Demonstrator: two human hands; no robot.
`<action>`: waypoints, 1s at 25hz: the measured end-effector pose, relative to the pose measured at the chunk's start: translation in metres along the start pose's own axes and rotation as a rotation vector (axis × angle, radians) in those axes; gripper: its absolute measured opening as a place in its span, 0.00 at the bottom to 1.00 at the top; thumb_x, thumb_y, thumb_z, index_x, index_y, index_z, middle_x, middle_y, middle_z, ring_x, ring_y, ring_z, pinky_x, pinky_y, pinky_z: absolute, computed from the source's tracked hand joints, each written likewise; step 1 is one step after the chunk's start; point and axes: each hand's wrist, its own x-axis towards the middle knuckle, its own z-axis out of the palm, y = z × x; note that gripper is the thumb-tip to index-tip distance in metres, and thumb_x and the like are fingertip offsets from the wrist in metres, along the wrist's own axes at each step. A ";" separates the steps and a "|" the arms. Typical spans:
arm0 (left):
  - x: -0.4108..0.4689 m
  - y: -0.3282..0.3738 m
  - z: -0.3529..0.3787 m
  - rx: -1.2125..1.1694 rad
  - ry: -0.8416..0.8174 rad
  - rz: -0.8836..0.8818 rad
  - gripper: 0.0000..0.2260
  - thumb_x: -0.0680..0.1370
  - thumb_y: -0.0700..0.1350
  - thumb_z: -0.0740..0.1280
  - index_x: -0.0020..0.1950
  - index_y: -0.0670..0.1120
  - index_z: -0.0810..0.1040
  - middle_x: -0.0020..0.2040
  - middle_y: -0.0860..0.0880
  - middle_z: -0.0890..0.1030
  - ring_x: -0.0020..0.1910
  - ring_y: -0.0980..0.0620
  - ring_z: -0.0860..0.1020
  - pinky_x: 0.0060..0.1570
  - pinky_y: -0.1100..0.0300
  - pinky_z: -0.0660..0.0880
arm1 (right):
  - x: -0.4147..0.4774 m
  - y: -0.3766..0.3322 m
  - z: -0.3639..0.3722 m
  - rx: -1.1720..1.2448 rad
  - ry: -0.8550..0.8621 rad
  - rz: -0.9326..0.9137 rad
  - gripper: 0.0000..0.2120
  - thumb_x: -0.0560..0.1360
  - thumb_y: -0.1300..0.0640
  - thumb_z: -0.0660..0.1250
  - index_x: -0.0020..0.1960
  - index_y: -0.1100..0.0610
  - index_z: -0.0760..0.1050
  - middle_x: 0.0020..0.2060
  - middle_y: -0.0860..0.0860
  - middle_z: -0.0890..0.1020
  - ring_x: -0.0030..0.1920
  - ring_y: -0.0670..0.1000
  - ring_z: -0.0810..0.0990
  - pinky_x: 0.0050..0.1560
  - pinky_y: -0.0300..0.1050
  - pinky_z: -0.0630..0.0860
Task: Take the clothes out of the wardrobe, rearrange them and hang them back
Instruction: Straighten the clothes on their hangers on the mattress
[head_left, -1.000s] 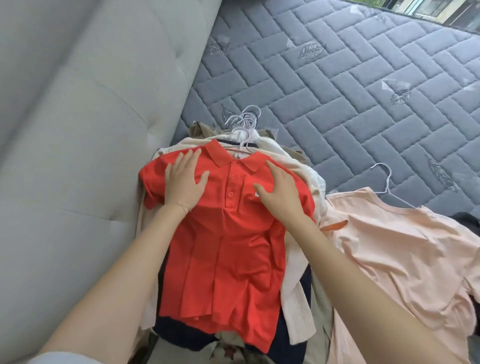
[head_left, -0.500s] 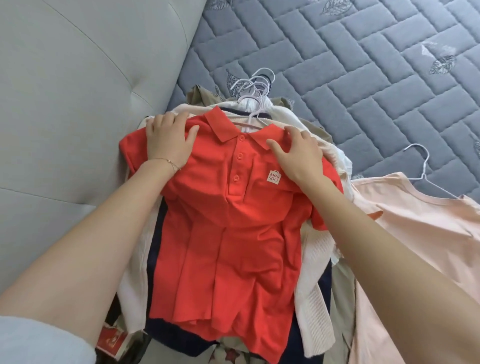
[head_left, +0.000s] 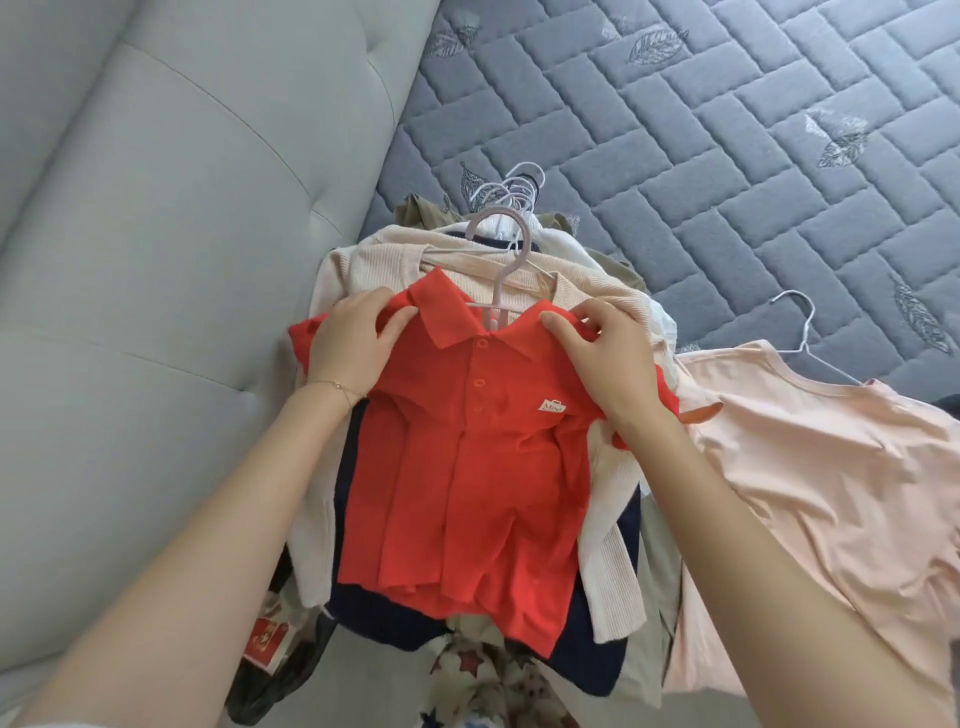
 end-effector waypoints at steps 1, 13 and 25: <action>-0.012 0.010 -0.014 -0.035 0.017 -0.006 0.15 0.80 0.55 0.62 0.41 0.44 0.72 0.39 0.48 0.76 0.42 0.47 0.74 0.38 0.54 0.66 | -0.014 -0.011 -0.014 0.007 0.002 0.006 0.15 0.73 0.37 0.66 0.38 0.48 0.73 0.33 0.43 0.76 0.41 0.48 0.75 0.41 0.47 0.69; -0.180 0.118 -0.185 -0.159 0.114 0.108 0.14 0.77 0.61 0.63 0.45 0.51 0.77 0.39 0.54 0.78 0.40 0.53 0.75 0.38 0.58 0.69 | -0.229 -0.126 -0.169 -0.042 0.135 -0.030 0.15 0.73 0.36 0.65 0.42 0.47 0.75 0.34 0.42 0.77 0.38 0.42 0.74 0.35 0.36 0.65; -0.269 0.252 -0.190 -0.214 0.036 0.183 0.06 0.77 0.60 0.64 0.43 0.60 0.75 0.42 0.65 0.77 0.42 0.66 0.73 0.38 0.70 0.65 | -0.327 -0.079 -0.296 -0.010 0.253 0.073 0.16 0.70 0.33 0.66 0.33 0.43 0.72 0.29 0.42 0.75 0.36 0.45 0.73 0.35 0.41 0.65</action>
